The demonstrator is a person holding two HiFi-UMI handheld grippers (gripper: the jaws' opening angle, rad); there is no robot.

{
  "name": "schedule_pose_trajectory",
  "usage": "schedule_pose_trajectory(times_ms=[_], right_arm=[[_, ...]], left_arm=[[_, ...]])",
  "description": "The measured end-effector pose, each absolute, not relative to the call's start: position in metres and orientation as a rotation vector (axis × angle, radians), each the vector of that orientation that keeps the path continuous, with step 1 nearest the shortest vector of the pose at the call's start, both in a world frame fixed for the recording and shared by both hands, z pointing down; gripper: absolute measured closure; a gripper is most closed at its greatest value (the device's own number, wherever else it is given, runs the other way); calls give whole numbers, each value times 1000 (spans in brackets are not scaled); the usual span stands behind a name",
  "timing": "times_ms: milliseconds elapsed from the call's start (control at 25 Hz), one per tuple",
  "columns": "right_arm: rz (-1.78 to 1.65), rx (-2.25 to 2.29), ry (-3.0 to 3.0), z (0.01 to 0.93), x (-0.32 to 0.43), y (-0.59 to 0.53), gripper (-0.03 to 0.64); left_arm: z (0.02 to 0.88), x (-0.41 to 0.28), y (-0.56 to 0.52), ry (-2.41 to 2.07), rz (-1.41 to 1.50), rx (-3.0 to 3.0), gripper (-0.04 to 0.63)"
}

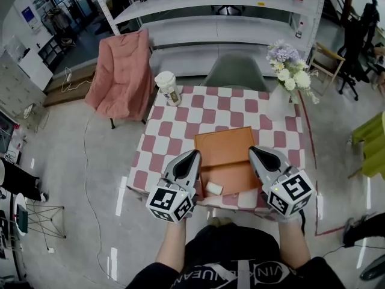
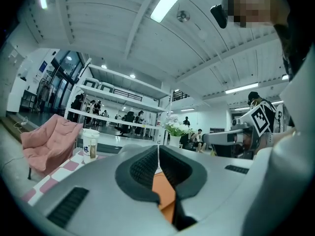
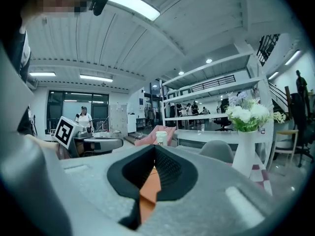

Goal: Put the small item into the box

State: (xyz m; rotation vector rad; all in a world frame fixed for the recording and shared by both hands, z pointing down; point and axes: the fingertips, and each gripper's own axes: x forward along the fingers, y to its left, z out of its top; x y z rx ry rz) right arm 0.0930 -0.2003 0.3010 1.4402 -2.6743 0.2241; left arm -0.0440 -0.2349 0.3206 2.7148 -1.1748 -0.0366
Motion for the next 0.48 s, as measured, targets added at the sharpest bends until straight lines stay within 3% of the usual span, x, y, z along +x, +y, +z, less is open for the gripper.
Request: schedule_pose_trajectory(times_ms=[480], right_arm=[[143,1478,-2709,296,101,-184,611]], left_arm=[[312,-43,-224,-1191,-95,2733,577]])
